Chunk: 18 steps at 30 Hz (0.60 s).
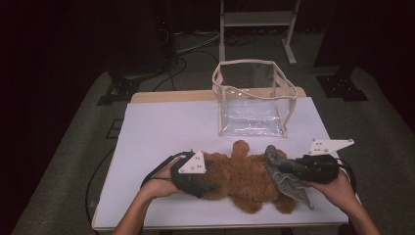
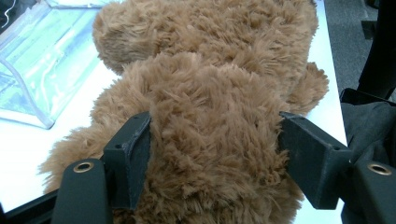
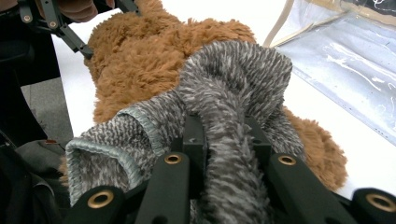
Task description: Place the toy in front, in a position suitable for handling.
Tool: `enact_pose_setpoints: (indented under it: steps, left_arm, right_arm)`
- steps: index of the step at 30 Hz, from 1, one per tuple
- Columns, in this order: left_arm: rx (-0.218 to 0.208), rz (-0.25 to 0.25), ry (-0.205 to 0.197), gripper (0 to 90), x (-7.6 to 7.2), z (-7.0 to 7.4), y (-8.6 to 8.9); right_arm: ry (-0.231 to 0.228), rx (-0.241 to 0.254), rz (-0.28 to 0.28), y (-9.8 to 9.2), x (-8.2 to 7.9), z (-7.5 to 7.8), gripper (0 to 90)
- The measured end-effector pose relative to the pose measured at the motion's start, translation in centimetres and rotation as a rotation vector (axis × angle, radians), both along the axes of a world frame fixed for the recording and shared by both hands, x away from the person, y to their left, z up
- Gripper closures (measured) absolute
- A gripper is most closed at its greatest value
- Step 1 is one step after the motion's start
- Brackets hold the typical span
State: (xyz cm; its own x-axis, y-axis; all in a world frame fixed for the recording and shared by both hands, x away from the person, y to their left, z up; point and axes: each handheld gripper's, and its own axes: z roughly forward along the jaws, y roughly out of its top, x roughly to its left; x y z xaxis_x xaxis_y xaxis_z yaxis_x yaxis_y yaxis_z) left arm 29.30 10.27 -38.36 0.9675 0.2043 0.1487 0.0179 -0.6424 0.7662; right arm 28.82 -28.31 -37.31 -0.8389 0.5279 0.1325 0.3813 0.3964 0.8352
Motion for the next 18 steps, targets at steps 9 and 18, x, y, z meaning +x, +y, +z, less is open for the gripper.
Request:
enact_pose_setpoints:
  steps: [9, 18]
  left_arm:
    - [0.005, 0.004, -0.012, 29.3, -0.6, -0.2, 0.3]
    - [0.012, -0.002, -0.019, 28.9, -0.7, -0.1, 0.3]
  right_arm:
    - [0.015, -0.012, 0.038, 2.3, 2.1, 0.6, 75.7]
    - [0.018, -0.043, 0.103, 5.9, 4.1, 1.1, 75.6]
